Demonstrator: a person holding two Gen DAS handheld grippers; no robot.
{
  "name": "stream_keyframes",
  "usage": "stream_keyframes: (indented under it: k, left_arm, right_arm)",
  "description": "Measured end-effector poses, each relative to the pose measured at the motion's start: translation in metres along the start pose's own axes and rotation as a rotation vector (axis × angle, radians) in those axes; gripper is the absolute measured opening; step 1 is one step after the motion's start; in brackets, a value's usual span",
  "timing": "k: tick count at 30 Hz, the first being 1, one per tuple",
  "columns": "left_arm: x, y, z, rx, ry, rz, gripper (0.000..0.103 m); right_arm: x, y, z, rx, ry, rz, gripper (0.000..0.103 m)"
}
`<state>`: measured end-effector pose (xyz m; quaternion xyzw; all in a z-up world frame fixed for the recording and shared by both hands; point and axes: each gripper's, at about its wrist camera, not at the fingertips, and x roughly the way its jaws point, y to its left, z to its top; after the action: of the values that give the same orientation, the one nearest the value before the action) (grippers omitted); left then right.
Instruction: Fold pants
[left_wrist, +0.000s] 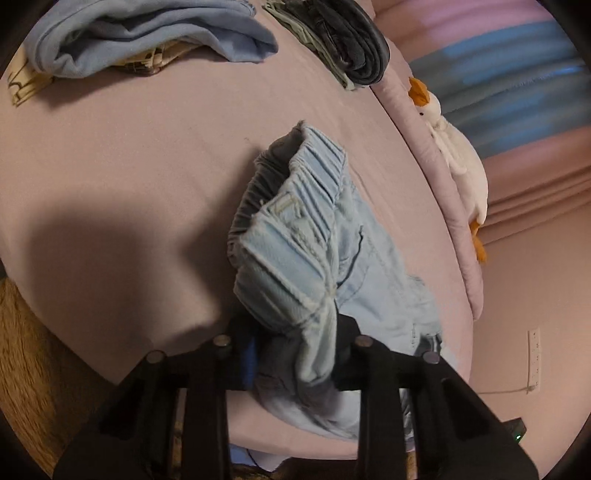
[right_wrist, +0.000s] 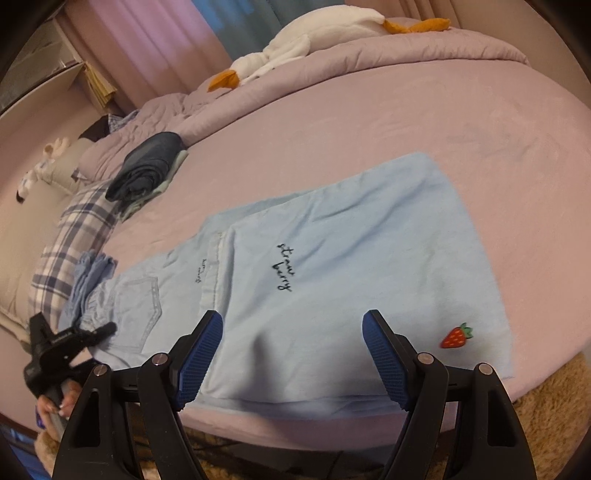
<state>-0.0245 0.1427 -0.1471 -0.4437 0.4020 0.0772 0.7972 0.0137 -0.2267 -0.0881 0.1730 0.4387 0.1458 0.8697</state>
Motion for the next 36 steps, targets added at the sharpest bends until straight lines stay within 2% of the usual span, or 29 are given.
stream_keyframes:
  k: [2, 6, 9, 13, 18, 21, 24, 27, 30, 32, 33, 34, 36]
  left_arm:
    - [-0.012, -0.019, -0.005, 0.06, -0.048, 0.014, 0.025]
    - [-0.041, -0.074, -0.016, 0.197, -0.137, -0.04, 0.025]
    - [-0.054, -0.12, -0.027, 0.312, -0.134, -0.128, 0.024]
    - [-0.051, -0.176, -0.049, 0.457, -0.107, -0.198, 0.024]
    - [-0.028, -0.238, -0.092, 0.626, -0.015, -0.248, 0.024]
    - [-0.001, -0.264, -0.12, 0.702, 0.055, -0.241, 0.024]
    - [0.032, -0.277, -0.148, 0.745, 0.156, -0.232, 0.025]
    - [0.062, -0.281, -0.171, 0.788, 0.219, -0.203, 0.027]
    - [0.082, -0.282, -0.177, 0.812, 0.267, -0.188, 0.031]
    - [0.091, -0.285, -0.179, 0.827, 0.29, -0.189, 0.041]
    - [0.095, -0.284, -0.179, 0.833, 0.313, -0.203, 0.053]
    - [0.095, -0.285, -0.18, 0.826, 0.347, -0.225, 0.071]
    - [0.095, -0.28, -0.177, 0.769, 0.42, -0.277, 0.082]
  right_arm:
    - [-0.007, -0.005, 0.001, 0.006, -0.022, -0.01, 0.078]
    - [-0.015, -0.017, 0.002, 0.037, -0.048, -0.039, 0.078]
    - [-0.022, -0.029, 0.002, 0.06, -0.065, -0.064, 0.078]
    - [-0.032, -0.046, 0.001, 0.098, -0.093, -0.079, 0.078]
    - [-0.045, -0.07, -0.002, 0.156, -0.126, -0.107, 0.078]
    - [-0.048, -0.082, -0.005, 0.187, -0.13, -0.116, 0.078]
    - [-0.048, -0.091, -0.008, 0.202, -0.124, -0.124, 0.078]
    - [-0.047, -0.096, -0.01, 0.221, -0.118, -0.123, 0.078]
    - [-0.045, -0.102, -0.011, 0.235, -0.106, -0.121, 0.078]
    - [-0.044, -0.103, -0.012, 0.235, -0.098, -0.121, 0.078]
    - [-0.043, -0.102, -0.012, 0.233, -0.094, -0.121, 0.078]
    - [-0.043, -0.101, -0.012, 0.233, -0.092, -0.121, 0.078]
    - [-0.043, -0.1, -0.012, 0.234, -0.091, -0.122, 0.078]
